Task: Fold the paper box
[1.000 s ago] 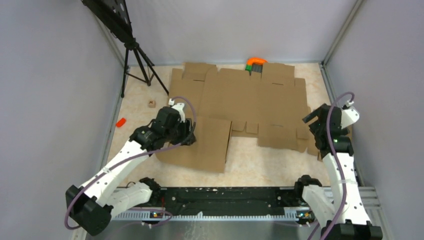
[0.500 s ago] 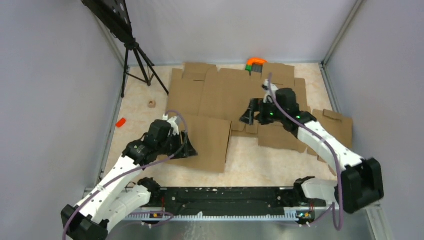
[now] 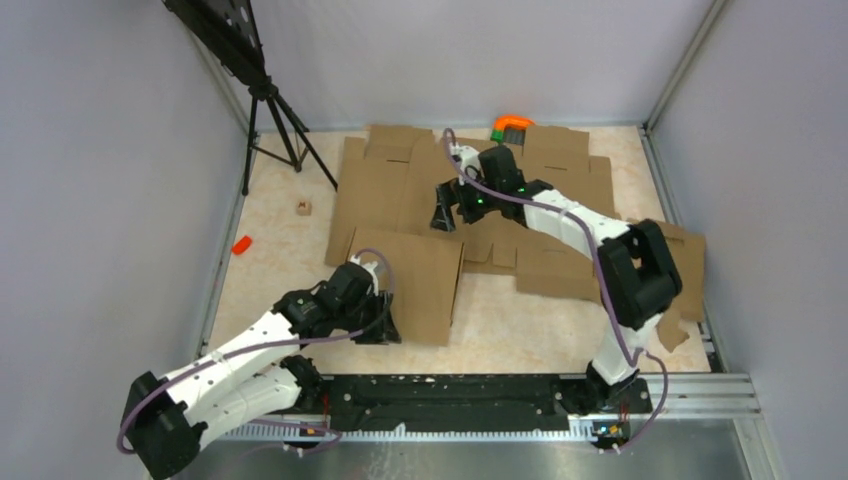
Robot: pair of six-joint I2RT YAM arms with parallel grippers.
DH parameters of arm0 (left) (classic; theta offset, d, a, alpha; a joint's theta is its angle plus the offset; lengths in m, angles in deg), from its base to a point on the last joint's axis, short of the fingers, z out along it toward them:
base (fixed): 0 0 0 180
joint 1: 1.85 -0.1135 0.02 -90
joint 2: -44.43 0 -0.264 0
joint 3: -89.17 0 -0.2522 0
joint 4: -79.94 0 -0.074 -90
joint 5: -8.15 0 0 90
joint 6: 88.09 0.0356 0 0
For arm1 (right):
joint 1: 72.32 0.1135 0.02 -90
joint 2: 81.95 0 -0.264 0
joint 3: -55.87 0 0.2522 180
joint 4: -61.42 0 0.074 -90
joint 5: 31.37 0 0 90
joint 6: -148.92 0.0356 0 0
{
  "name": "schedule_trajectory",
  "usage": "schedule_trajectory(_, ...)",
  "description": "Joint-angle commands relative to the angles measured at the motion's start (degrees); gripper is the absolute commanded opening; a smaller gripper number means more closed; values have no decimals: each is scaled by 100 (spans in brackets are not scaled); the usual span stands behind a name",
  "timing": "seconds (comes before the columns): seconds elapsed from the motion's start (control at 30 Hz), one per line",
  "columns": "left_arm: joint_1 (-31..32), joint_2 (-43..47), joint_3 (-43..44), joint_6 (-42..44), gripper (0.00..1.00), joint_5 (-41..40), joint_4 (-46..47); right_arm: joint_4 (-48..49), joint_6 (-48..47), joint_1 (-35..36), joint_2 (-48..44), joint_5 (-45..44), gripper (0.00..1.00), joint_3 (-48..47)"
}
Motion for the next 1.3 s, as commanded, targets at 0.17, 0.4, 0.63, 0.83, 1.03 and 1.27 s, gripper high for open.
schedule_trajectory(0.17,-104,-335,-888,325,23,-363,2518,-571,-1182,210,1335,1234,96,-1093)
schedule_trajectory(0.4,-207,-555,-1337,793,21,-220,3449,-886,-1455,290,1821,1932,87,-1121)
schedule_trajectory(0.63,-207,-942,-1376,1215,20,-180,4283,-978,-1373,286,1898,2671,66,-1116)
schedule_trajectory(0.83,-207,-1320,-925,1682,21,-391,4445,-1042,-1224,294,1715,3088,53,-1069)
schedule_trajectory(1.03,-207,-1349,-537,2019,23,-413,4422,-833,-743,281,1372,3253,49,-708)
schedule_trajectory(1.27,-207,-487,-638,2059,26,-668,4289,-609,-150,98,755,3222,35,-533)
